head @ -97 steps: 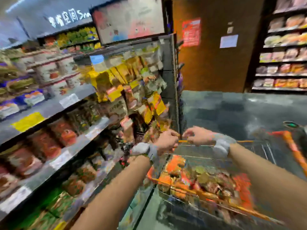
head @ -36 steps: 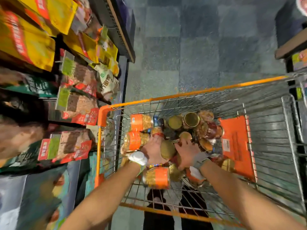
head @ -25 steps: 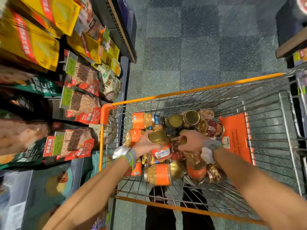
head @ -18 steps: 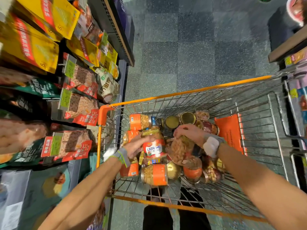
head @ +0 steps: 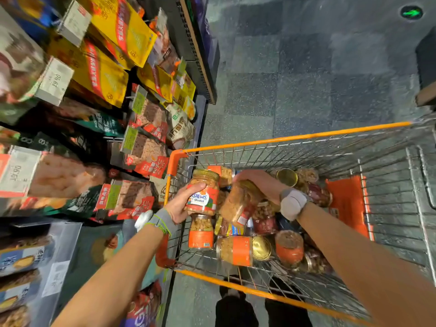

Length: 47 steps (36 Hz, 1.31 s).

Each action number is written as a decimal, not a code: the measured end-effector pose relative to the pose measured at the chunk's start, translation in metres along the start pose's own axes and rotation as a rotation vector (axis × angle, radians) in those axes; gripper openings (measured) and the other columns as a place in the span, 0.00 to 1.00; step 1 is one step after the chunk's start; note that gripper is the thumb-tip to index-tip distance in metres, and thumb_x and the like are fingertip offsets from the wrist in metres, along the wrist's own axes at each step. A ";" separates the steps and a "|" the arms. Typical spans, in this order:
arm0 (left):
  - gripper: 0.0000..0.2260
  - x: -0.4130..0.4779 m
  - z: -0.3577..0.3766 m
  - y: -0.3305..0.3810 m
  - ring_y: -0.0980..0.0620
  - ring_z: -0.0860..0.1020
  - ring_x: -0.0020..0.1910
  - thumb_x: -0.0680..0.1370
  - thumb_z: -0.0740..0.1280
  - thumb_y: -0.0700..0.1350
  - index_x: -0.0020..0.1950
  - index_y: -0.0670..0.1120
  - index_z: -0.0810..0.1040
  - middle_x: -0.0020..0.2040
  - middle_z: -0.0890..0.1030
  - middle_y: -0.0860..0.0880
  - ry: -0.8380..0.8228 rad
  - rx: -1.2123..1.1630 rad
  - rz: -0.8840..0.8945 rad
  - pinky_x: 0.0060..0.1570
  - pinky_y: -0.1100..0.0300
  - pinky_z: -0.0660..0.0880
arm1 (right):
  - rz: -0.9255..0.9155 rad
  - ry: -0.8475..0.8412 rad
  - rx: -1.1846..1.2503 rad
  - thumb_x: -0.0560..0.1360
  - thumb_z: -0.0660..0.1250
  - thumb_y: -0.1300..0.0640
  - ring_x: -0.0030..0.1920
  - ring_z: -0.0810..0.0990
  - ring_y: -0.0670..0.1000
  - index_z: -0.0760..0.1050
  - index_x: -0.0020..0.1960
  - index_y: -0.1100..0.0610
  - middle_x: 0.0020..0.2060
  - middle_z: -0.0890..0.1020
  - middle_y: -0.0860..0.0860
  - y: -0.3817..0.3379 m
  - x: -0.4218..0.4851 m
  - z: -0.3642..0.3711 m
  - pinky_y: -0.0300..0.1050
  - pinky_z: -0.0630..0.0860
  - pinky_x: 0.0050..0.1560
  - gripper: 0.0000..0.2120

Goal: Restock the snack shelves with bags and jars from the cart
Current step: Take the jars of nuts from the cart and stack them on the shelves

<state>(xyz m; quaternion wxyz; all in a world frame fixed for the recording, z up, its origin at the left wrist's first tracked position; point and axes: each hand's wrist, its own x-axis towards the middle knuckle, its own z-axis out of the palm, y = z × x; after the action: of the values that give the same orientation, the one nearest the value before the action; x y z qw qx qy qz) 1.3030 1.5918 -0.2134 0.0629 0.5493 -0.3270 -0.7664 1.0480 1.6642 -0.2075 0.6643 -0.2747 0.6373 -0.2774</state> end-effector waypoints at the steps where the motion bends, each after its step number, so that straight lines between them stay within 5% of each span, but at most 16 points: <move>1: 0.37 -0.002 -0.002 -0.001 0.48 0.85 0.43 0.62 0.83 0.57 0.64 0.40 0.76 0.47 0.87 0.45 0.006 0.005 0.004 0.42 0.56 0.82 | 0.053 0.018 0.043 0.75 0.68 0.42 0.42 0.83 0.53 0.83 0.49 0.51 0.46 0.84 0.54 0.001 0.000 0.002 0.44 0.81 0.42 0.13; 3: 0.49 -0.005 -0.001 -0.004 0.44 0.84 0.45 0.54 0.86 0.58 0.68 0.39 0.75 0.52 0.85 0.40 0.014 0.014 -0.003 0.43 0.53 0.82 | 0.153 0.070 0.078 0.71 0.70 0.36 0.47 0.84 0.57 0.81 0.52 0.52 0.48 0.84 0.56 0.004 0.004 0.006 0.54 0.82 0.52 0.21; 6: 0.49 -0.005 0.002 -0.013 0.44 0.84 0.45 0.51 0.86 0.58 0.66 0.41 0.75 0.51 0.85 0.40 0.000 0.013 -0.019 0.43 0.52 0.83 | 0.177 0.161 0.037 0.79 0.66 0.41 0.53 0.82 0.60 0.78 0.49 0.50 0.54 0.81 0.57 0.002 0.002 0.012 0.56 0.80 0.53 0.13; 8: 0.47 -0.006 0.006 -0.020 0.44 0.84 0.44 0.51 0.86 0.58 0.65 0.42 0.76 0.51 0.85 0.40 -0.021 0.001 -0.040 0.43 0.51 0.83 | 0.208 0.161 -0.029 0.79 0.63 0.40 0.58 0.80 0.61 0.78 0.59 0.53 0.60 0.79 0.58 0.003 0.003 0.015 0.54 0.78 0.57 0.18; 10: 0.41 -0.008 0.010 -0.023 0.45 0.85 0.43 0.53 0.85 0.57 0.61 0.42 0.78 0.49 0.85 0.41 -0.056 -0.023 -0.075 0.41 0.52 0.83 | 0.323 0.090 0.027 0.77 0.64 0.36 0.51 0.82 0.60 0.76 0.64 0.52 0.54 0.82 0.56 0.006 -0.001 0.017 0.55 0.80 0.50 0.24; 13: 0.35 -0.011 0.014 -0.028 0.46 0.85 0.43 0.53 0.85 0.57 0.55 0.45 0.81 0.48 0.86 0.42 -0.105 -0.039 -0.093 0.43 0.53 0.82 | 0.406 -0.083 0.137 0.76 0.67 0.37 0.49 0.85 0.62 0.77 0.58 0.52 0.50 0.84 0.58 0.015 -0.012 0.015 0.58 0.83 0.41 0.20; 18: 0.30 -0.015 0.021 -0.037 0.43 0.84 0.43 0.56 0.85 0.55 0.53 0.44 0.84 0.48 0.85 0.41 -0.131 -0.124 -0.115 0.46 0.47 0.83 | 0.348 0.060 0.142 0.77 0.68 0.43 0.55 0.83 0.61 0.80 0.61 0.58 0.54 0.84 0.60 0.025 -0.010 0.018 0.58 0.81 0.55 0.22; 23: 0.22 -0.020 0.038 -0.038 0.42 0.85 0.44 0.69 0.77 0.51 0.59 0.41 0.81 0.50 0.85 0.39 -0.069 -0.282 -0.086 0.45 0.44 0.83 | 0.333 0.139 0.184 0.79 0.63 0.41 0.47 0.81 0.57 0.78 0.61 0.55 0.52 0.82 0.57 0.025 -0.015 0.018 0.48 0.79 0.46 0.19; 26: 0.15 -0.022 0.043 -0.038 0.40 0.85 0.44 0.76 0.71 0.50 0.56 0.42 0.85 0.51 0.84 0.37 -0.080 -0.352 -0.055 0.49 0.41 0.82 | 0.320 0.170 0.314 0.77 0.64 0.37 0.55 0.81 0.58 0.77 0.61 0.52 0.55 0.82 0.57 0.026 -0.019 0.014 0.53 0.79 0.58 0.22; 31: 0.19 -0.026 0.047 -0.031 0.40 0.85 0.42 0.79 0.66 0.53 0.60 0.40 0.81 0.50 0.84 0.37 -0.077 -0.393 -0.037 0.46 0.44 0.83 | 0.185 0.164 0.442 0.81 0.61 0.49 0.37 0.79 0.51 0.75 0.51 0.56 0.40 0.79 0.54 0.019 -0.038 0.005 0.44 0.77 0.33 0.11; 35: 0.21 -0.029 0.045 -0.015 0.41 0.84 0.39 0.76 0.68 0.55 0.58 0.40 0.82 0.46 0.85 0.37 -0.077 -0.388 -0.021 0.44 0.47 0.83 | 0.110 0.091 0.326 0.81 0.61 0.63 0.40 0.82 0.49 0.73 0.51 0.59 0.45 0.79 0.55 0.005 -0.056 -0.002 0.43 0.80 0.41 0.02; 39: 0.19 -0.036 0.047 0.004 0.42 0.85 0.38 0.75 0.68 0.55 0.52 0.40 0.85 0.45 0.85 0.38 -0.112 -0.409 -0.007 0.43 0.47 0.83 | 0.018 0.034 0.156 0.76 0.69 0.57 0.56 0.82 0.60 0.81 0.52 0.50 0.56 0.83 0.61 -0.009 -0.067 -0.003 0.57 0.77 0.63 0.07; 42: 0.19 -0.045 0.047 0.023 0.45 0.84 0.36 0.76 0.67 0.56 0.48 0.42 0.88 0.43 0.85 0.40 -0.146 -0.387 0.011 0.39 0.53 0.81 | -0.030 0.057 0.174 0.76 0.69 0.64 0.50 0.85 0.53 0.81 0.58 0.58 0.50 0.86 0.54 -0.029 -0.083 -0.001 0.46 0.81 0.51 0.11; 44: 0.21 -0.056 0.050 0.037 0.49 0.83 0.34 0.79 0.63 0.57 0.44 0.44 0.88 0.41 0.86 0.43 -0.177 -0.380 0.018 0.36 0.57 0.77 | -0.056 0.062 0.128 0.74 0.74 0.54 0.43 0.84 0.51 0.80 0.61 0.59 0.47 0.86 0.51 -0.039 -0.085 0.000 0.43 0.77 0.41 0.18; 47: 0.22 -0.072 0.058 0.055 0.48 0.83 0.34 0.79 0.62 0.57 0.42 0.44 0.88 0.40 0.85 0.44 -0.207 -0.398 0.031 0.36 0.56 0.78 | -0.055 0.084 0.169 0.65 0.78 0.37 0.52 0.84 0.54 0.82 0.59 0.56 0.52 0.86 0.53 -0.049 -0.088 0.003 0.55 0.78 0.58 0.31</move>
<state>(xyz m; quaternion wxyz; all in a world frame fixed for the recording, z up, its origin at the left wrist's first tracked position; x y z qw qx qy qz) 1.2651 1.6069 -0.1138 0.1476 0.4393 -0.1825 -0.8671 1.0469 1.6936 -0.1111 0.6497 -0.2234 0.6314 -0.3596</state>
